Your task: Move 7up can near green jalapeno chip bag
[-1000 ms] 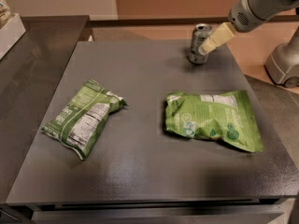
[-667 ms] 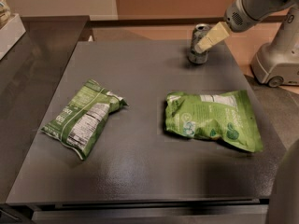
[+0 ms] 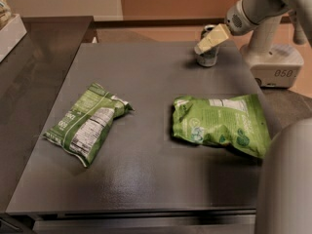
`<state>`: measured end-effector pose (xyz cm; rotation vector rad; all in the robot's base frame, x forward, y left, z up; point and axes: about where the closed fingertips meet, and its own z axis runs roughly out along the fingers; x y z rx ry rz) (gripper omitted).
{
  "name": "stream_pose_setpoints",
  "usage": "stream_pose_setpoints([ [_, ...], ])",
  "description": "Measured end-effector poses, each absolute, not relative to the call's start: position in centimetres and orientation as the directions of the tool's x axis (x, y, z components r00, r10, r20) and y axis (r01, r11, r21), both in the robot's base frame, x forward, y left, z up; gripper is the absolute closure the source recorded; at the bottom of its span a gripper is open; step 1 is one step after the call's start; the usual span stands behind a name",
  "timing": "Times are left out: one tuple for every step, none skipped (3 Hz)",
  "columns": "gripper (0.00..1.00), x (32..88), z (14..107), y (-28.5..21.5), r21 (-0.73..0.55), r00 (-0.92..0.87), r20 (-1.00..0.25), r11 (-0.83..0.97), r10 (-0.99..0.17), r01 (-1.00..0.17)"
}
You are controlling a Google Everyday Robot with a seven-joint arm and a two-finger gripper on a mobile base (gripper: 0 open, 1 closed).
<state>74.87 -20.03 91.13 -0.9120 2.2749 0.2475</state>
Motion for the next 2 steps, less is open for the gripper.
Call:
stream_pose_setpoints([
  [0.18, 75.57, 90.49, -19.24, -0.036, -0.546, -0.65, 0.739, -0.529, -0.673],
  [0.39, 75.9, 90.33, -19.23, -0.017, -0.553, -0.659, 0.745, -0.51, -0.667],
])
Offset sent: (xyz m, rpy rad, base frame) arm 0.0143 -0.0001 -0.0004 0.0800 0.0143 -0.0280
